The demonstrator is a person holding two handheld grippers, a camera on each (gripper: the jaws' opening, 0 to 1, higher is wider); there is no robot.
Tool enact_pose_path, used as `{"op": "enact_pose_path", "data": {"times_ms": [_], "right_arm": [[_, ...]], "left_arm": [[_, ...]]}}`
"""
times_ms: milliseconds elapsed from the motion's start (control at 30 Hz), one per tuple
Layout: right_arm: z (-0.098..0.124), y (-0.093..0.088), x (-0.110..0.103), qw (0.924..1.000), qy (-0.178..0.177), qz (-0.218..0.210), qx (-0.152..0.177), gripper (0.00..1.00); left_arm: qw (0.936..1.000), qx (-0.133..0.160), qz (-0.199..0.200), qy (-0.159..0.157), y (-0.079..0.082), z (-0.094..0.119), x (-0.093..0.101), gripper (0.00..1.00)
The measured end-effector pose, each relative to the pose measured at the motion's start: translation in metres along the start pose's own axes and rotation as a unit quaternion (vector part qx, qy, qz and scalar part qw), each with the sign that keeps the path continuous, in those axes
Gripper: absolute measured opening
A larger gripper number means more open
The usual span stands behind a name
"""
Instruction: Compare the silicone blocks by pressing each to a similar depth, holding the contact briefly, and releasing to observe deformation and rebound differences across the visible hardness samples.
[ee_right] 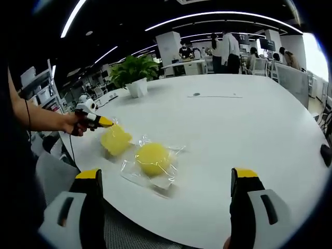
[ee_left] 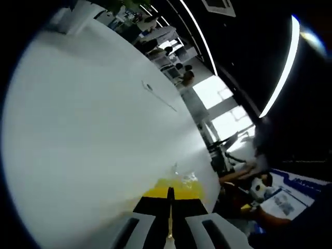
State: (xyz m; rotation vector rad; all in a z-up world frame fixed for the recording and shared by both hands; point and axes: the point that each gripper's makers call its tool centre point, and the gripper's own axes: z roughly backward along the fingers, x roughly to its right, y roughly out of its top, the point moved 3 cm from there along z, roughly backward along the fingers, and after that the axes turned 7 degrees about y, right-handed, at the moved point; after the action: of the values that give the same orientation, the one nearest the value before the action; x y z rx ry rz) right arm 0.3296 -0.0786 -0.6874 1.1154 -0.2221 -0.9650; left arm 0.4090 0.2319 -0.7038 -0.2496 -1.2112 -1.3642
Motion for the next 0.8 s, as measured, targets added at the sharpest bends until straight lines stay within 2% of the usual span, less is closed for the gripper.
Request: {"op": "enact_pose_path", "data": {"times_ms": [200, 267, 333, 467, 567, 600, 667, 800], "right_arm": [[-0.004, 0.010, -0.006, 0.9999, 0.009, 0.011, 0.007, 0.96], [-0.005, 0.012, -0.009, 0.9994, 0.019, 0.029, 0.009, 0.96], [-0.005, 0.017, -0.011, 0.9984, 0.023, 0.043, 0.027, 0.96], [-0.005, 0.024, -0.014, 0.9974, 0.029, 0.045, 0.047, 0.96], [-0.006, 0.026, -0.016, 0.9973, 0.035, 0.044, 0.048, 0.96], [-0.006, 0.025, -0.018, 0.9976, 0.039, 0.037, 0.044, 0.96], [-0.006, 0.026, -0.019, 0.9975, 0.044, 0.032, 0.045, 0.96], [-0.007, 0.030, -0.023, 0.9967, 0.054, 0.035, 0.049, 0.96]], "left_arm": [[0.9965, 0.047, -0.067, -0.013, 0.016, 0.010, 0.030, 0.00], [0.9954, 0.052, -0.079, -0.016, 0.017, 0.013, 0.039, 0.00], [0.9932, 0.052, -0.103, -0.017, 0.015, 0.015, 0.047, 0.00], [0.9884, 0.058, -0.139, -0.017, 0.015, 0.020, 0.060, 0.00], [0.9861, 0.062, -0.153, -0.019, 0.015, 0.025, 0.069, 0.00], [0.9848, 0.064, -0.161, -0.018, 0.019, 0.023, 0.065, 0.00], [0.9851, 0.064, -0.158, -0.024, 0.022, 0.027, 0.069, 0.00], [0.9811, 0.084, -0.172, -0.027, 0.032, 0.037, 0.078, 0.00]]}}
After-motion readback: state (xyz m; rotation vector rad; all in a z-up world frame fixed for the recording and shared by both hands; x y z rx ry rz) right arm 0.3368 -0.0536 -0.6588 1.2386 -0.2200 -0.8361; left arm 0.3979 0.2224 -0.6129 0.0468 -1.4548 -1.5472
